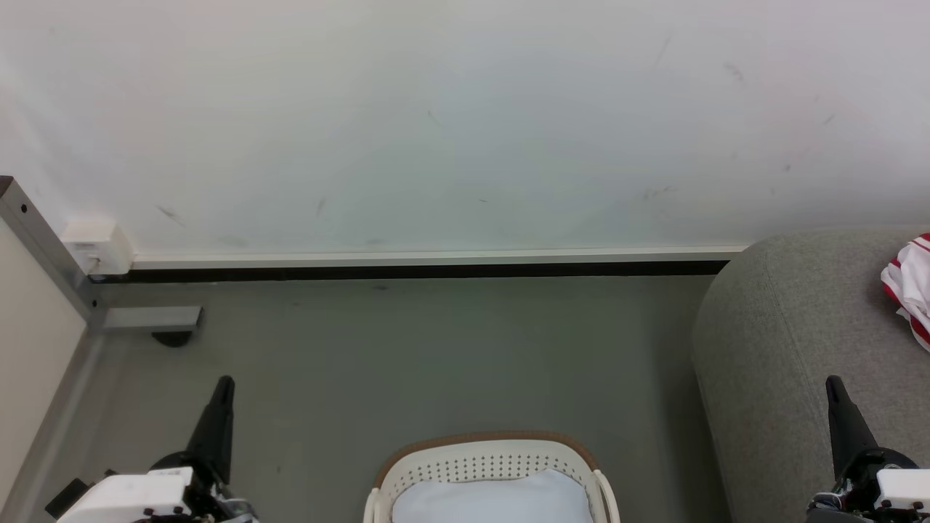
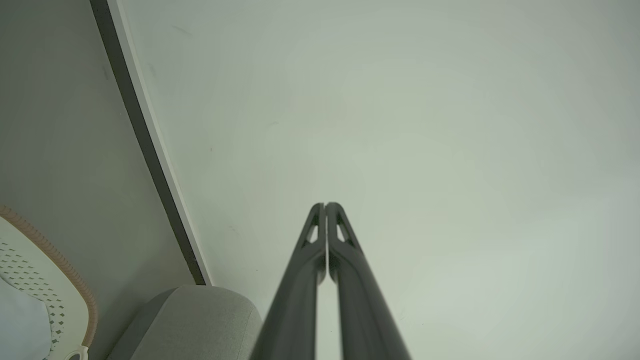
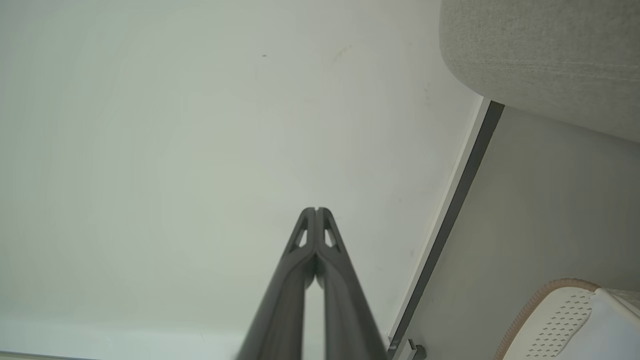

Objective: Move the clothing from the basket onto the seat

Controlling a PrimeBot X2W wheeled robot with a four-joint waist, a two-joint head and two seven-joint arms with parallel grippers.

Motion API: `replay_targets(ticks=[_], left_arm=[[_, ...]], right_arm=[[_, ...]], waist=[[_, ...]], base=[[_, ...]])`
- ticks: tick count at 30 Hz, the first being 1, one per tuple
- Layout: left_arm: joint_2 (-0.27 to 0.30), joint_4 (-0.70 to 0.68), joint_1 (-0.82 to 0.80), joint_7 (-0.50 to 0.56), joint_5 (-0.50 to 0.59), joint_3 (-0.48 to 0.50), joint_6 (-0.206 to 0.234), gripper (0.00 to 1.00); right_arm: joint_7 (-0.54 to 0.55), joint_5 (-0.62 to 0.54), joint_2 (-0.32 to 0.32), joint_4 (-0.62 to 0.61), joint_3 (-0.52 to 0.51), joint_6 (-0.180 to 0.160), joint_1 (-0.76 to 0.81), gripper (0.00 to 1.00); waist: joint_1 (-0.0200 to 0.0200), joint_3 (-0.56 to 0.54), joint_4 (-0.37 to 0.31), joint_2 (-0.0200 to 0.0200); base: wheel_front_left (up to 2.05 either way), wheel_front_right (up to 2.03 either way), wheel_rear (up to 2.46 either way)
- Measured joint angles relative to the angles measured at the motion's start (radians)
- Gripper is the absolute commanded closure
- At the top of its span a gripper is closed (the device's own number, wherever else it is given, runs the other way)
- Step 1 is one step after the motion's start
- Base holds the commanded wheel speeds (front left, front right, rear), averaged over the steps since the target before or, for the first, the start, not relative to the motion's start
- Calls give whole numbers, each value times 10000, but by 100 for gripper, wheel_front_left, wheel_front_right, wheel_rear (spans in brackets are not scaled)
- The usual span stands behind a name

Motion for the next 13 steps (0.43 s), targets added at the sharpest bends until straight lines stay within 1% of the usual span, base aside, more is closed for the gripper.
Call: replay_targets(ticks=[13], left_arm=[[0, 0, 0, 0, 0, 0, 0, 100]], right_arm=[[-92, 104, -117, -12, 121, 0, 1, 100]], waist=[[0, 0, 0, 0]], base=[[0, 0, 0]])
